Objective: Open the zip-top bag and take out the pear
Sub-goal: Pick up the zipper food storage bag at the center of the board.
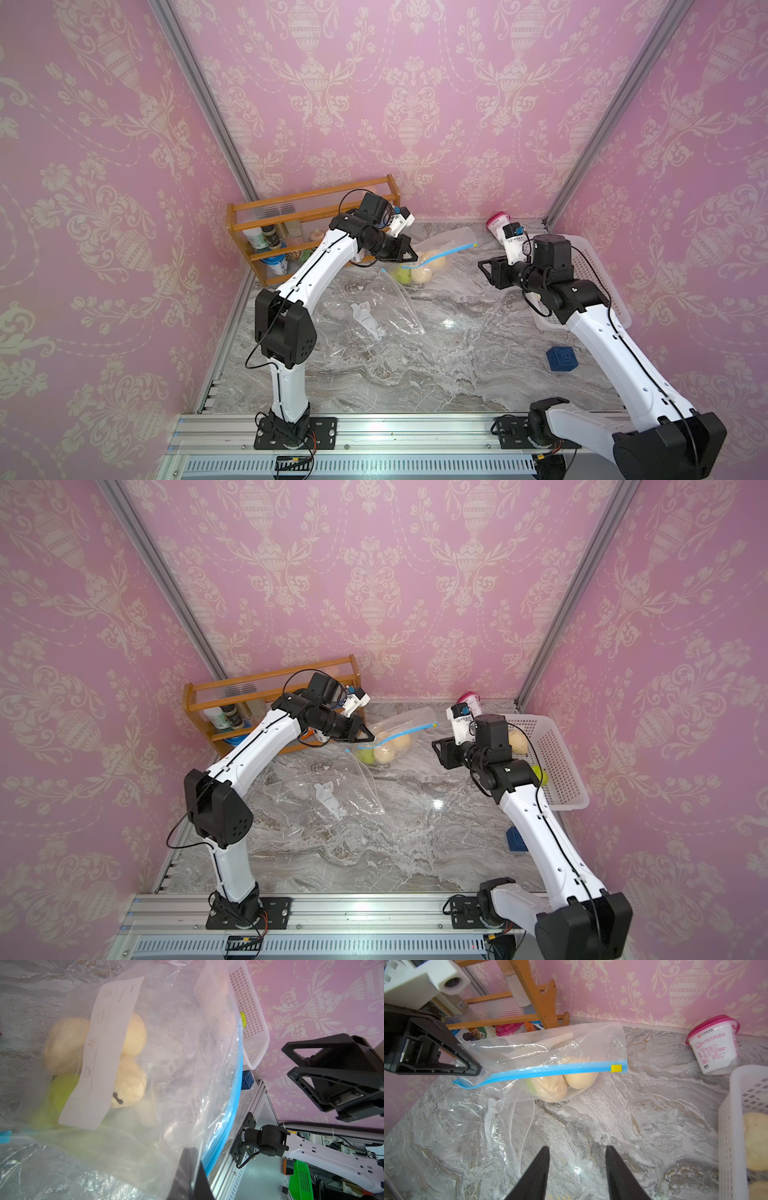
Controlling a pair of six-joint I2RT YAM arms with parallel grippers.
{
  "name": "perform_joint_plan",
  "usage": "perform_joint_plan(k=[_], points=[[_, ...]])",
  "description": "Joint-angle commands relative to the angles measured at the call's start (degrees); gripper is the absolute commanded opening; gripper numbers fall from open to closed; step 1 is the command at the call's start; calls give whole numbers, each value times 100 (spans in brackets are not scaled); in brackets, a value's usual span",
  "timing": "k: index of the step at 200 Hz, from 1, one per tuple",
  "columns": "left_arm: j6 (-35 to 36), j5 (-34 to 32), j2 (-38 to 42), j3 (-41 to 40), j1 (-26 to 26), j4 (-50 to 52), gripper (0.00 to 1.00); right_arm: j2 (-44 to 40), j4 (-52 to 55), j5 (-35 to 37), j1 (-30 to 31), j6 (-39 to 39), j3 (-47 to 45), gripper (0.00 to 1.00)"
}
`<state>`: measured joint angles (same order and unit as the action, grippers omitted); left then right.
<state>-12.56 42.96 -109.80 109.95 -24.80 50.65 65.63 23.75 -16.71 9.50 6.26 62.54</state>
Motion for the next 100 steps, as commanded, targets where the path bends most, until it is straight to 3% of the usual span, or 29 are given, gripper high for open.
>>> perform_joint_plan(k=[1, 59, 83, 100], points=[[-79, 386, 55, 245, 1, 229, 0, -49, -436, -110, -26, 1047, -37, 46], [-89, 371, -97, 310, 1, 329, 0, 904, -239, -718, -361, 3783, 815, 42], [-115, 371, -130, 308, 1, 292, 0, 1020, -397, -733, -370, 4119, 867, 52], [-132, 397, -145, 308, 1, 257, 0, 1033, -471, -710, -376, 3804, 867, 54]])
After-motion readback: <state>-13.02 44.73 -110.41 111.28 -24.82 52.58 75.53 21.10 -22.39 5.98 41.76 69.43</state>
